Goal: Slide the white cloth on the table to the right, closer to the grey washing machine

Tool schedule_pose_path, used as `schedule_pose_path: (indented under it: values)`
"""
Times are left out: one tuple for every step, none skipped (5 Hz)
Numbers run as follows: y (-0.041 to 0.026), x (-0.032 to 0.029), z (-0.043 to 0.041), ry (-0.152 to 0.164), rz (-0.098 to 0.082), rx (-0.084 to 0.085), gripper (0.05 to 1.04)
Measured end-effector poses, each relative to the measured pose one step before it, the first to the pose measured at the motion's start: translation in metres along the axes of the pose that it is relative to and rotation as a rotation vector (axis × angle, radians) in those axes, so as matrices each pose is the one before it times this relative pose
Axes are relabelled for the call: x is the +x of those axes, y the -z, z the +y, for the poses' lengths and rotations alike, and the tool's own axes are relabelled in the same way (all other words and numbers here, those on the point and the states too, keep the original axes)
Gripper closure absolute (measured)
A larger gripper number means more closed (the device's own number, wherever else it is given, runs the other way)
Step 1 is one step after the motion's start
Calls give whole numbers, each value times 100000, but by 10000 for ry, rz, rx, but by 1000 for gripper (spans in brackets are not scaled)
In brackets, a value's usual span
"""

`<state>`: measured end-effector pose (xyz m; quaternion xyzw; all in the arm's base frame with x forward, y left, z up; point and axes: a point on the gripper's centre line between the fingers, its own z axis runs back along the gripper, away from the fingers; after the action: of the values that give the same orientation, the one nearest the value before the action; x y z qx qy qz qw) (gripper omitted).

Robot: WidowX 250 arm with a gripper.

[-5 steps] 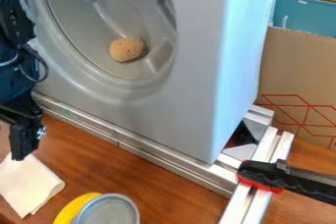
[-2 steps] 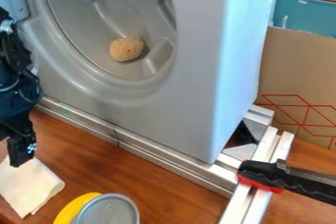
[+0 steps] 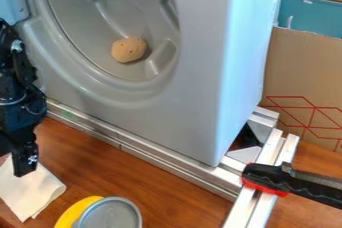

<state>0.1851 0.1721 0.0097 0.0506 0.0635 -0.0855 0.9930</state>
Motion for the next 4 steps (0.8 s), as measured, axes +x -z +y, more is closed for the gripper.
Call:
schedule_pose_path:
  values:
    - [1832, -225, 514, 14, 403, -404, 84]
    - [1007, -93, 86, 103, 465, -322, 84]
    - [236, -517, -439, -91, 336, -123, 84]
    - [869, 638, -445, -96, 50, -94, 84]
